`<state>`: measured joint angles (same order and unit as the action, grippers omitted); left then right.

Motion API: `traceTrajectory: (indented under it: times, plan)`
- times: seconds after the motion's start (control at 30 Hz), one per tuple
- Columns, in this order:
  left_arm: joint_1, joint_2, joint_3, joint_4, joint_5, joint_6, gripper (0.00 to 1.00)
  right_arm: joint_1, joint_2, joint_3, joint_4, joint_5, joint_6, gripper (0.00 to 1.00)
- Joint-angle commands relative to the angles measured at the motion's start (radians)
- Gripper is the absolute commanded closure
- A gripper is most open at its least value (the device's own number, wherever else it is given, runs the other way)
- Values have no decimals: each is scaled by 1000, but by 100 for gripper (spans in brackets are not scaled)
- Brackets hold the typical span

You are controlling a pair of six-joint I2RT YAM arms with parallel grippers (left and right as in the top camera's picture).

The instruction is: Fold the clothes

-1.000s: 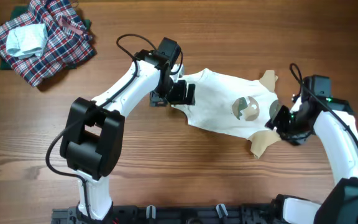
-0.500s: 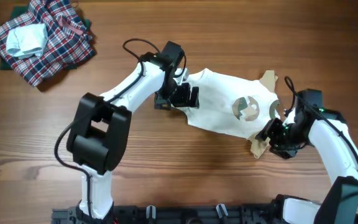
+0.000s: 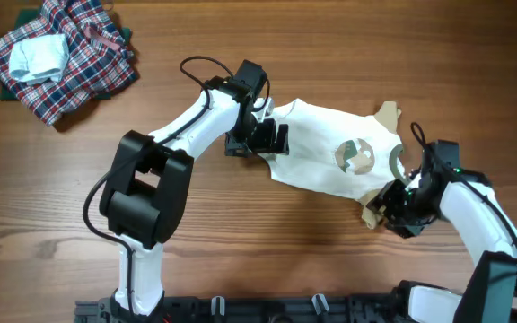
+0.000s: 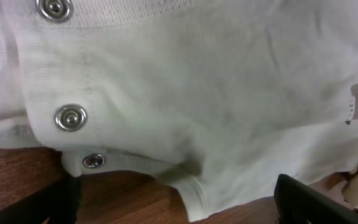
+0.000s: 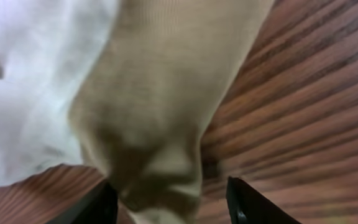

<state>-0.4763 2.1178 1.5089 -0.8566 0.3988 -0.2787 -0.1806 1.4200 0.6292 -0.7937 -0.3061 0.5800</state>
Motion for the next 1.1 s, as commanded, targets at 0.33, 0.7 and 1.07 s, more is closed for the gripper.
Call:
traceTrajectory:
  times: [0.33, 0.7, 1.07]
  plan:
    - [-3, 14, 13, -10, 16, 2, 9, -2, -10, -27, 35, 12, 51, 55]
    - [-3, 14, 13, -20, 16, 2, 66, -2, -10, -114, 129, -32, 59, 79]
    - [-3, 16, 13, -41, 17, -29, 36, -2, -10, -112, 132, -32, 54, 82]
